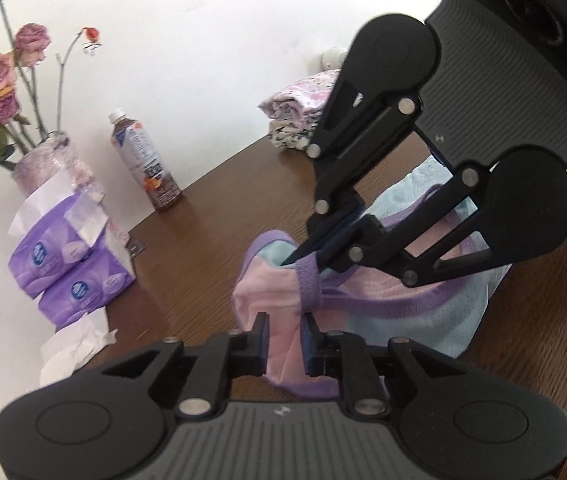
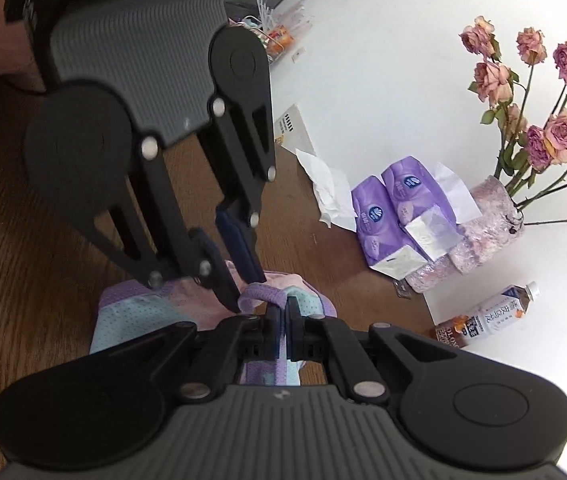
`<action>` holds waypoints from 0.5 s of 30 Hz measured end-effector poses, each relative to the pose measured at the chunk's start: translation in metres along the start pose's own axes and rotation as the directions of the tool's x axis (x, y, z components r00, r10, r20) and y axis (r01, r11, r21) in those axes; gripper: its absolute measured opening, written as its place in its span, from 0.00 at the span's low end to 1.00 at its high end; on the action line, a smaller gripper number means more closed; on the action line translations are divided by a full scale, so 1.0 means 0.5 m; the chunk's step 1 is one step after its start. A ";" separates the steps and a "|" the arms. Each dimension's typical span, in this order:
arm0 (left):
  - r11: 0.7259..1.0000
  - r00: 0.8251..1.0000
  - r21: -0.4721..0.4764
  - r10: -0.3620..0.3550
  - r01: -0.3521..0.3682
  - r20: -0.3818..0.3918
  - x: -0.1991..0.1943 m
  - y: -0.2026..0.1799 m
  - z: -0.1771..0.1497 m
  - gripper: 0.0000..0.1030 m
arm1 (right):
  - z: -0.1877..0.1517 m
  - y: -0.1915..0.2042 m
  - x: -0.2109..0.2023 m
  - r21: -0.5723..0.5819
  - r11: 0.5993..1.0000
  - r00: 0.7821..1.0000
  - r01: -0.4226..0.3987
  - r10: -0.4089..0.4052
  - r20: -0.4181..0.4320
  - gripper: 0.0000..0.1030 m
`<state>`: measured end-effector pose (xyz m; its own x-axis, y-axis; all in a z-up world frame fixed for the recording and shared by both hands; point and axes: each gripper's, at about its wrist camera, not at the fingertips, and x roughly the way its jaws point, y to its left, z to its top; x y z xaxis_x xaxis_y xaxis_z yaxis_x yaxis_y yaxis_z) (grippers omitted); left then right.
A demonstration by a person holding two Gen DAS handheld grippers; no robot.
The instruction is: Fold clothes
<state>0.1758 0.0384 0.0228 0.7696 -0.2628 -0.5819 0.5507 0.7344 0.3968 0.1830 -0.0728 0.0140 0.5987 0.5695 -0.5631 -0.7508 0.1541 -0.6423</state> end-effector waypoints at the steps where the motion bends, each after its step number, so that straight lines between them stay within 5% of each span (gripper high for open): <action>1: 1.000 1.000 -0.015 0.012 -0.012 0.003 -0.005 0.005 -0.004 0.16 | 0.001 0.002 0.001 0.002 1.000 1.000 -0.007 0.007 0.001 0.02; 8: 0.988 0.995 -0.137 0.075 -0.066 0.064 -0.024 0.046 0.005 0.20 | 0.008 0.020 0.018 -0.002 1.000 1.000 -0.028 0.028 -0.008 0.02; 15: 0.985 0.997 -0.169 -0.014 0.027 0.077 -0.005 0.049 0.029 0.28 | 0.008 0.039 0.023 -0.008 0.999 0.999 -0.051 0.050 -0.016 0.04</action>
<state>0.1919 0.0480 0.0441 0.7846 -0.3207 -0.5306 0.5087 0.8223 0.2553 0.1742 -0.0600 -0.0032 0.5645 0.5637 -0.6031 -0.7778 0.1186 -0.6172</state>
